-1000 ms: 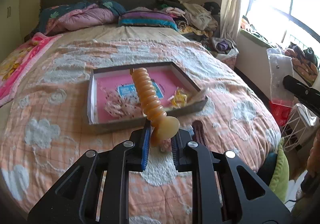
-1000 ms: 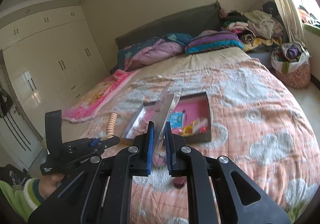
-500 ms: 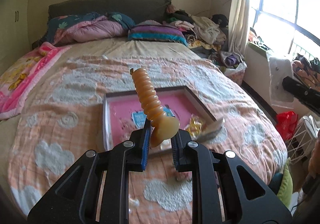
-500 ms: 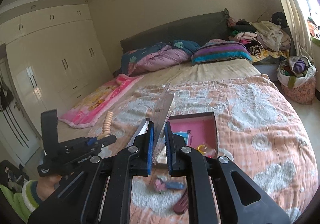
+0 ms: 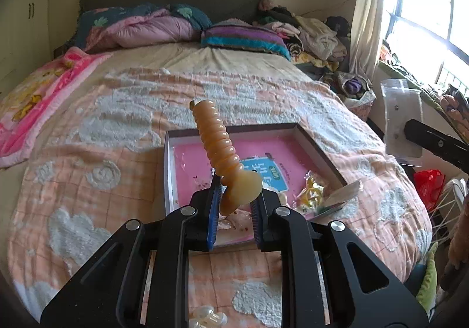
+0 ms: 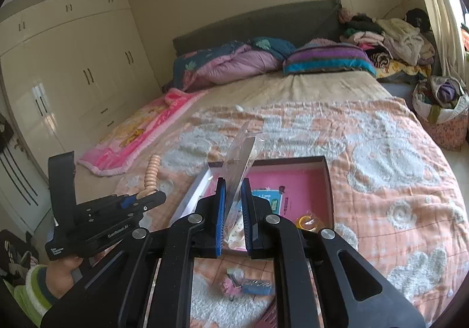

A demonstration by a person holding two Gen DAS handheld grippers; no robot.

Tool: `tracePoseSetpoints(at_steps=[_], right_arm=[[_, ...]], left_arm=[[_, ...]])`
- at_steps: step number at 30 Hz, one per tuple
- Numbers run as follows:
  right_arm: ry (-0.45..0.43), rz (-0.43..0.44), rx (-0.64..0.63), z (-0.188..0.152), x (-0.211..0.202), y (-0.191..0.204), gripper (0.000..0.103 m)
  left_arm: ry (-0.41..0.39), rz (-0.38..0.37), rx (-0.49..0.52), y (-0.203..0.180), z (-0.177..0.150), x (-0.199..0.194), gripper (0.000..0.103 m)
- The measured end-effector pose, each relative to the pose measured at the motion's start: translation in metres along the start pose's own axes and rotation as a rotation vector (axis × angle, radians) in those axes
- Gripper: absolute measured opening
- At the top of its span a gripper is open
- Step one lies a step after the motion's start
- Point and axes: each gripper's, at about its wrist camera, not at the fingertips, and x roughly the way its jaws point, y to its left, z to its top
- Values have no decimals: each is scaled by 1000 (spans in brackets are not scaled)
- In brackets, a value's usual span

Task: Organize jewelry
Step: 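Carry the spiral hair tie and clear card over the pink tray with both tools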

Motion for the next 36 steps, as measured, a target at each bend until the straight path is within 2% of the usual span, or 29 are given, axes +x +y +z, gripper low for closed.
tracePoseSetpoints(at_steps=[16,26,36], right_arm=[[123,-79,40,-17,65,-38,10],[191,-74,45,-31,101,-47,10],[250,-71,14,-43,127,-40,10]], left_arm=[[156,8,35,1,-12,80,11],[209,39,46,6,-26,98,11],[216,46,21,18,-29,102,11]])
